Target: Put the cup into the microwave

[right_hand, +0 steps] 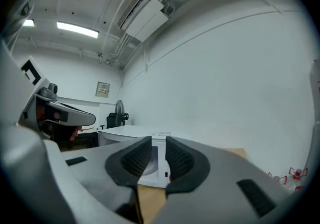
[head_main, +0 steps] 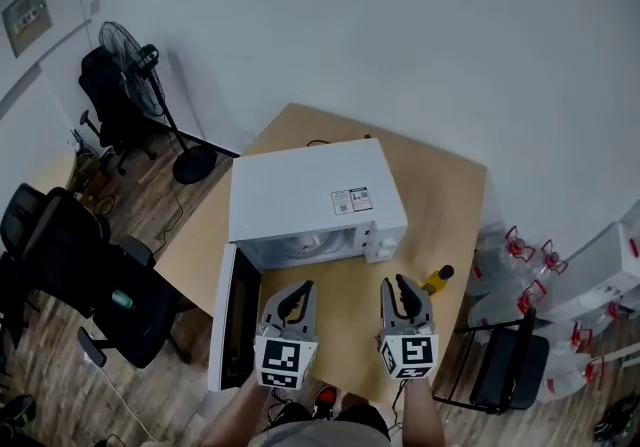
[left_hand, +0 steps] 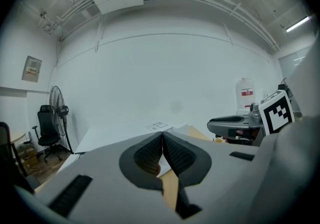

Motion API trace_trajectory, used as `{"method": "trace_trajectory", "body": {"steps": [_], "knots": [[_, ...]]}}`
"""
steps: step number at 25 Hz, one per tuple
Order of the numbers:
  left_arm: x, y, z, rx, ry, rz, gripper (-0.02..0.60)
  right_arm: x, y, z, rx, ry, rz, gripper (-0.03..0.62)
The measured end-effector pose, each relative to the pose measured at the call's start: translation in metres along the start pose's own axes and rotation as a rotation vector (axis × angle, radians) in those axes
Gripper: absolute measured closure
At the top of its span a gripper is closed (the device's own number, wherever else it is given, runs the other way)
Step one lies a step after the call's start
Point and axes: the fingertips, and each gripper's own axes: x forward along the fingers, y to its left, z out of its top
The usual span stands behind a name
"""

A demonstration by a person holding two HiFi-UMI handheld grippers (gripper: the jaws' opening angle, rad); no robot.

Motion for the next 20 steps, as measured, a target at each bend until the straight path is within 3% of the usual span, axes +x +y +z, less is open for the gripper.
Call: {"method": "trace_trajectory", "body": {"steps": [8, 20], "knots": [[-0.020, -0.040, 0.006, 0.026, -0.028, -0.093, 0.557, -0.064, -0.004, 0.005, -0.005, 0.003, -0.105, 0.562], [-0.052, -0.073, -0.011, 0.058, -0.004, -0.168, 0.557, -0.133, 0.000, -0.005, -0.001, 0.021, -0.185, 0.571]]}}
